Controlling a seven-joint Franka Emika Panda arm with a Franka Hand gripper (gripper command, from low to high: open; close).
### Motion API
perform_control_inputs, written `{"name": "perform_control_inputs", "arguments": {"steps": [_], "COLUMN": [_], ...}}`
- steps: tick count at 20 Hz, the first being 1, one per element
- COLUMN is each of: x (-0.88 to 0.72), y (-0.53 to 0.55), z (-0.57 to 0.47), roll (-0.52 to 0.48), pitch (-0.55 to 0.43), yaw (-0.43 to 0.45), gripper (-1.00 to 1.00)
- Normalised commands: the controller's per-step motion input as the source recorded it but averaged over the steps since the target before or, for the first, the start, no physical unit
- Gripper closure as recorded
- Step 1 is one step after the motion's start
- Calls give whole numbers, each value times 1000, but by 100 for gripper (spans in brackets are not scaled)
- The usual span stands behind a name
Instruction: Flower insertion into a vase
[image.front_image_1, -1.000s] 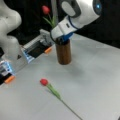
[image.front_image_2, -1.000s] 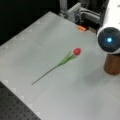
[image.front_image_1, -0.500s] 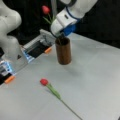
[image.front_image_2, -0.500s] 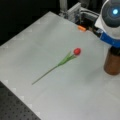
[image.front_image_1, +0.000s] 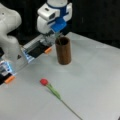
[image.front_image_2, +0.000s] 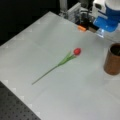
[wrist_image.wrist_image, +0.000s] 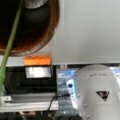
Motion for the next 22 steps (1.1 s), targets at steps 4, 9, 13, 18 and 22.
{"name": "perform_control_inputs", "arguments": {"steps": [4,9,13,18,22], "x": [37,405,642,839,830], "y": [-531,-447,-467,-616,-670], "z": [-151,-26,52,44,42], "roll": [10,-32,-54,-54,-76], "pitch": [-373,-41,136,207,264], "yaw": [76,113,116,93,57], "gripper": [-100,-100,-100,-100,-100]}}
